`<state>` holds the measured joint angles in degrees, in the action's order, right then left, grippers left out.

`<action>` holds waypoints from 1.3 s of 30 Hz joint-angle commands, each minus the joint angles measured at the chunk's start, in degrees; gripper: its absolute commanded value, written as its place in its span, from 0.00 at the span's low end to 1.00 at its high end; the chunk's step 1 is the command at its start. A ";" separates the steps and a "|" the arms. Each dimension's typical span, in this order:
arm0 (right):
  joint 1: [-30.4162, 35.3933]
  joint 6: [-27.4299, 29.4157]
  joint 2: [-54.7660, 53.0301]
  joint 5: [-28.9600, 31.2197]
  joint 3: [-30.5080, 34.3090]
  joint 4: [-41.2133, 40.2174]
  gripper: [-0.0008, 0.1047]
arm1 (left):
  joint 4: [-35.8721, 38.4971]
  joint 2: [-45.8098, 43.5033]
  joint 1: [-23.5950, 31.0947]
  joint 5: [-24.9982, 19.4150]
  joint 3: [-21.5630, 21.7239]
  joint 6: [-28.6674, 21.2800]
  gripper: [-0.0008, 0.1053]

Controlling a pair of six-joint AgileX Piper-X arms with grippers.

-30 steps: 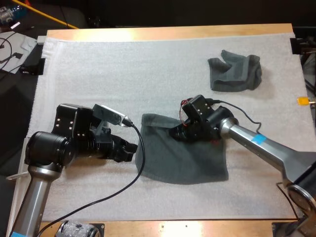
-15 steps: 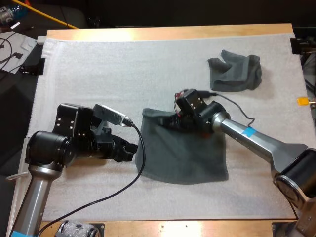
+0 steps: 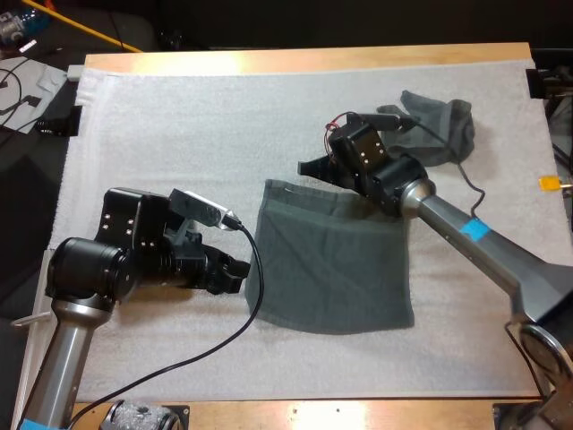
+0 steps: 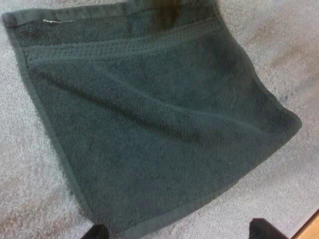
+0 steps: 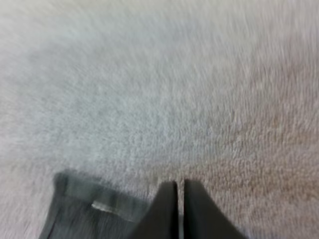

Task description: Pick towel from pile, fold and stack

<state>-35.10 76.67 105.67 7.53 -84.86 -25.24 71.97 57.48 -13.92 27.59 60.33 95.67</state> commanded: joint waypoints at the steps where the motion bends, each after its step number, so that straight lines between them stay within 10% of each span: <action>1: -0.32 3.39 -3.83 0.38 -0.78 -3.90 0.01 | 0.41 -0.42 -0.14 0.40 0.08 -0.14 0.53; 13: -0.82 8.56 -14.34 0.95 -0.48 -23.09 0.04 | 0.28 -0.18 -0.26 0.58 0.16 -0.47 0.53; 21: -0.81 9.04 -21.37 0.75 0.40 -33.40 0.58 | 1.09 -0.24 -0.28 0.55 0.14 -0.77 0.53; 39: -0.82 2.47 -43.61 0.00 18.57 -41.63 0.56 | 6.63 -5.11 -0.10 0.69 0.13 -0.63 0.53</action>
<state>-35.66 81.42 65.89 8.26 -69.52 -65.65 76.76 54.51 -13.96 27.74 60.33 95.25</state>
